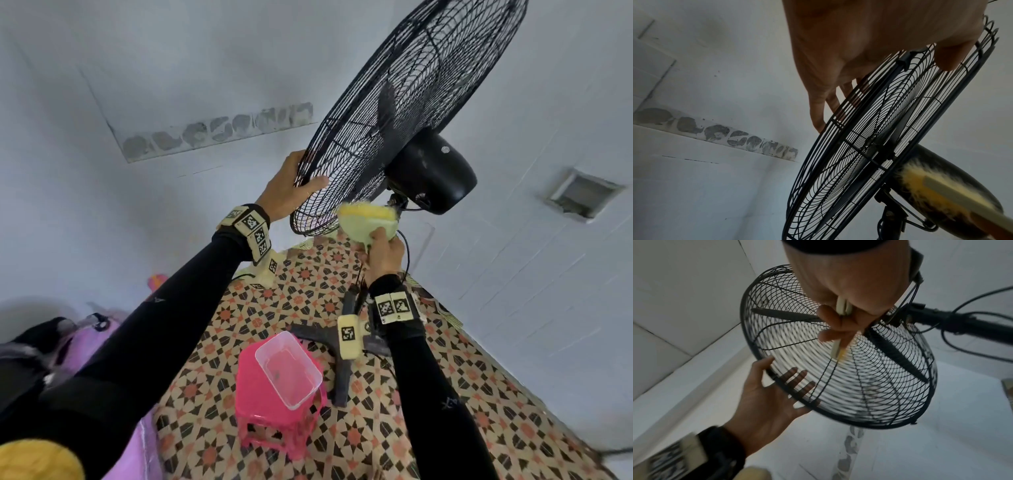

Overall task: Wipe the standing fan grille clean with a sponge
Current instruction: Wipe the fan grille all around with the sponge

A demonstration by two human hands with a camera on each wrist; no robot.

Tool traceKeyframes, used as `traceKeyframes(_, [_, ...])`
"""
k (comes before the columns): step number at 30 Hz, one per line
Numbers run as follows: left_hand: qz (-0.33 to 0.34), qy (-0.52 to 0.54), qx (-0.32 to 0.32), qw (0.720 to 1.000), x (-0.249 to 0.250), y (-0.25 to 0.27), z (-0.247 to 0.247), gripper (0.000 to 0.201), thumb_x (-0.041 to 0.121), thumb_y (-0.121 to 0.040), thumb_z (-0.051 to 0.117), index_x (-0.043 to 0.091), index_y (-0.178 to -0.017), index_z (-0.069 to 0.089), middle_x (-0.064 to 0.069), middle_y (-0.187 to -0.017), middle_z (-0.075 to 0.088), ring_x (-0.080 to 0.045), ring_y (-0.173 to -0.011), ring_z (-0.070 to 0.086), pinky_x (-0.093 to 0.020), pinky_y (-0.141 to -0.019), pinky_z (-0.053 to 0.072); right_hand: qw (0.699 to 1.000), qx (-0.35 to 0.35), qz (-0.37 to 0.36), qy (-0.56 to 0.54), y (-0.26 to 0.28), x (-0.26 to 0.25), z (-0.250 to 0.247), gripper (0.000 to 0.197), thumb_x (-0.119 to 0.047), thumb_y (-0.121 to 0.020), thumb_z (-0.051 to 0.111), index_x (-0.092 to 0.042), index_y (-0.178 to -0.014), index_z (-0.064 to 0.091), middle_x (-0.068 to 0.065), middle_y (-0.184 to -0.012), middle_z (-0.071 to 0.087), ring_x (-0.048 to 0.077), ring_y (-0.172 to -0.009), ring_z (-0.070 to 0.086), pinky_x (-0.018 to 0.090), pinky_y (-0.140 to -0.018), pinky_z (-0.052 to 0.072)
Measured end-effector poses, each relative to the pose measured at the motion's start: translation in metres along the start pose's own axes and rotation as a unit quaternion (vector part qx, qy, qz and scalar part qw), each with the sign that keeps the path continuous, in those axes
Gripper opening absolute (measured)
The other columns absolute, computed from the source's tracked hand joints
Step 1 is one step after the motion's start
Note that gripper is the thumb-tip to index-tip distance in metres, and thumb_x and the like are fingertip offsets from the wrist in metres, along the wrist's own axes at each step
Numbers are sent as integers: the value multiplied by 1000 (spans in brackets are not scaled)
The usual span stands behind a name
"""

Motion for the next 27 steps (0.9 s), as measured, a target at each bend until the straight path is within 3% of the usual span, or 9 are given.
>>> traceKeyframes(3, [-7,-5,-10,1000,3,4,6,84,69,-86,62,23,-150,34,2,-137,59,-20,-124,58,-39,-108,43,1000,-16,-4,19,2,10,-8,48,-29,-87,55,-7,-130,53,17,-103,73,33,-77,74,29,-50,51])
traceKeyframes(7, [-50,-52,-23,997,-5,12,11,95,79,-83,61,24,-152,25,3,-133,58,-24,-119,61,-37,-102,43,961,-236,88,116,44,57,37,39,-19,-95,54,-9,-129,40,8,-90,69,22,-72,74,25,-51,49])
traceKeyframes(11, [-81,-89,-2,993,-15,18,11,97,75,-83,68,22,-151,23,-4,-145,55,-24,-125,59,-37,-104,45,932,-270,150,192,29,87,53,22,-18,-104,49,0,-116,48,1,-78,45,-11,-51,60,10,-42,40])
traceKeyframes(13, [-94,-94,18,991,-16,20,12,96,74,-85,67,24,-153,22,-5,-148,53,-26,-130,57,-39,-108,45,931,-277,186,144,19,85,63,15,-14,-106,45,-5,-116,53,4,-87,51,-2,-69,69,9,-47,43])
traceKeyframes(15, [-108,-100,24,989,-17,22,14,101,80,-81,64,27,-155,21,-5,-148,53,-26,-131,57,-40,-110,44,920,-289,250,88,20,89,77,13,-9,-106,45,-4,-108,57,12,-104,57,26,-103,68,12,-64,51])
traceKeyframes(17, [-120,-114,26,986,-19,24,13,105,86,-78,62,30,-156,20,-10,-153,51,-30,-133,57,-43,-114,42,923,-292,243,59,26,75,87,12,0,-103,49,0,-96,59,30,-115,63,38,-96,66,28,-87,55])
traceKeyframes(21, [-151,-108,14,982,-16,23,4,117,97,-66,57,33,-158,22,-10,-156,49,-27,-140,50,-47,-120,36,881,-401,250,-21,61,70,93,29,-1,-100,56,11,-126,56,22,-112,67,26,-81,66,24,-70,55])
traceKeyframes(24, [-165,-114,-11,980,-14,22,4,122,100,-63,55,31,-158,22,-9,-150,53,-28,-136,53,-48,-120,36,887,-356,293,-39,50,88,80,8,0,-98,56,3,-96,63,22,-87,71,28,-72,66,31,-57,49])
traceKeyframes(27, [-169,-115,-18,979,-13,25,8,126,101,-61,54,28,-158,21,-12,-151,52,-27,-135,53,-46,-119,37,911,-256,322,-40,20,93,80,17,3,-99,52,-1,-83,55,26,-84,66,39,-94,71,29,-56,45])
Point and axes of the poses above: each hand's wrist, its own y-axis away from the middle knuckle, its own z-axis out of the palm, x = y × z, the point moved 10 cm from there along -y, towards the middle knuckle
